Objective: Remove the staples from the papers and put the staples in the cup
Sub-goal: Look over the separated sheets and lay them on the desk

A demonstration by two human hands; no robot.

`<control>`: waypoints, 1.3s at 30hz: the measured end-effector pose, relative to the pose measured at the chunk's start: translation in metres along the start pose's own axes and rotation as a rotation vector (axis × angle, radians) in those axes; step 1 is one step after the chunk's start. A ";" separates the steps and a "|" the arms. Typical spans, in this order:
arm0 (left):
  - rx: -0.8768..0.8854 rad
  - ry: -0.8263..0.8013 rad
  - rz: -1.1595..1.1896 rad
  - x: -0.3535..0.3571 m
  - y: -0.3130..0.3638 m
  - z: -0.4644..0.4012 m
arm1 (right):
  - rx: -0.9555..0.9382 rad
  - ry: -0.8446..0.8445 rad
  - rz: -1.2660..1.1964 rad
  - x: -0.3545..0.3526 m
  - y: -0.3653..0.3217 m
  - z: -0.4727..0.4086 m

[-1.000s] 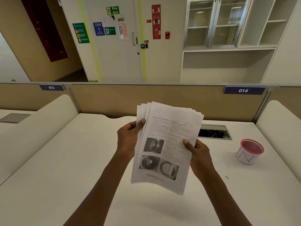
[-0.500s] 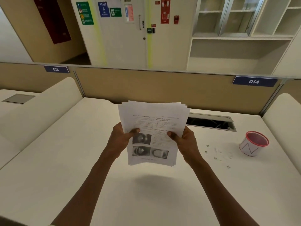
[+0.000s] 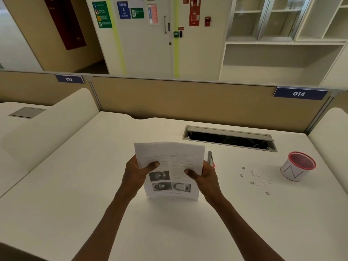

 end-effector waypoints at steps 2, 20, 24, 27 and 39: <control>-0.011 0.012 0.020 0.001 -0.003 0.000 | 0.008 0.006 -0.006 0.001 0.001 0.002; 0.007 0.032 -0.046 0.008 -0.005 0.003 | 0.009 0.047 0.000 0.010 -0.005 -0.001; 0.002 0.023 -0.005 0.009 -0.005 0.007 | 0.007 0.045 -0.017 0.009 -0.006 0.000; -0.036 0.008 0.010 0.009 -0.009 0.006 | 0.040 0.038 -0.003 0.009 -0.004 0.002; 0.040 0.086 -0.151 -0.001 0.004 -0.006 | 0.113 0.011 -0.010 0.017 -0.006 -0.009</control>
Point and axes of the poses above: each hand's wrist, its own z-axis away from the middle knuckle, its own x-axis out of the palm, y = z × x, the point moved 3 cm from there along -z, towards the middle knuckle, and after that the axes turned 12 degrees about -x, right-handed, at the moved point
